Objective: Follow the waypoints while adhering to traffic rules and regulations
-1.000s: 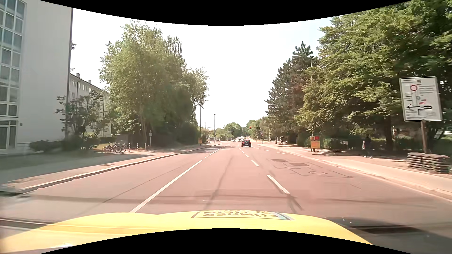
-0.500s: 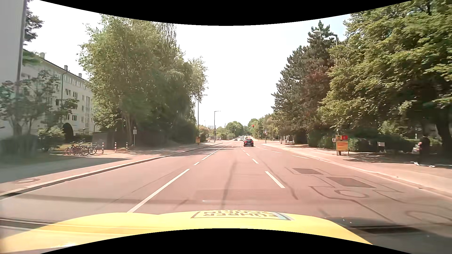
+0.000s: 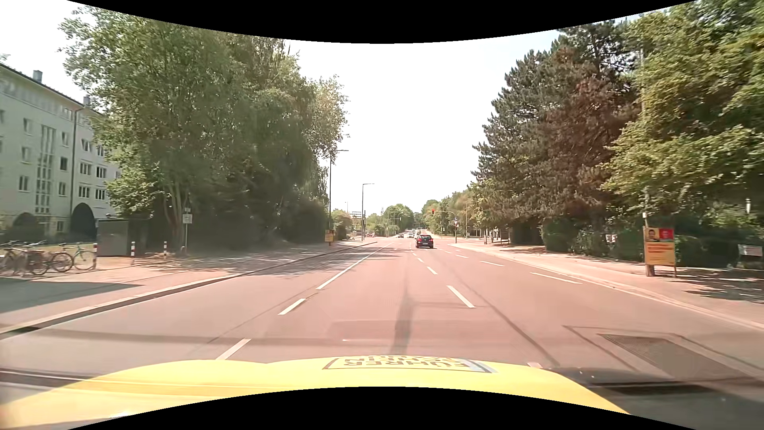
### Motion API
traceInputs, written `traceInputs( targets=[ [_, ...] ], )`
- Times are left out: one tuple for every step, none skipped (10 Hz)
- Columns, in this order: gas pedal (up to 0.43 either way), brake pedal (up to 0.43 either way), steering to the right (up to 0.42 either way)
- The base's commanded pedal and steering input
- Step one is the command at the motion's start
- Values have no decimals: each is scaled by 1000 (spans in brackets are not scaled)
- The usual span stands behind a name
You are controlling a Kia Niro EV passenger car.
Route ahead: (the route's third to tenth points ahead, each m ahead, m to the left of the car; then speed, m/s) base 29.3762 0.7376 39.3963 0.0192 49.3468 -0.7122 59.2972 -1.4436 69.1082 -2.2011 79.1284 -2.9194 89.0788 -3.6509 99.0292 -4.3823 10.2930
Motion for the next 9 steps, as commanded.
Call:
traceInputs(
  targets=[
    [0, 0, -4],
    [0, 0, -4],
    [0, 0, -4],
    [0, 0, -4],
    [0, 0, -4],
    [0, 0, -4],
    [0, 0, -4],
    [0, 0, -3],
    [0, 0, -1]
  ],
)
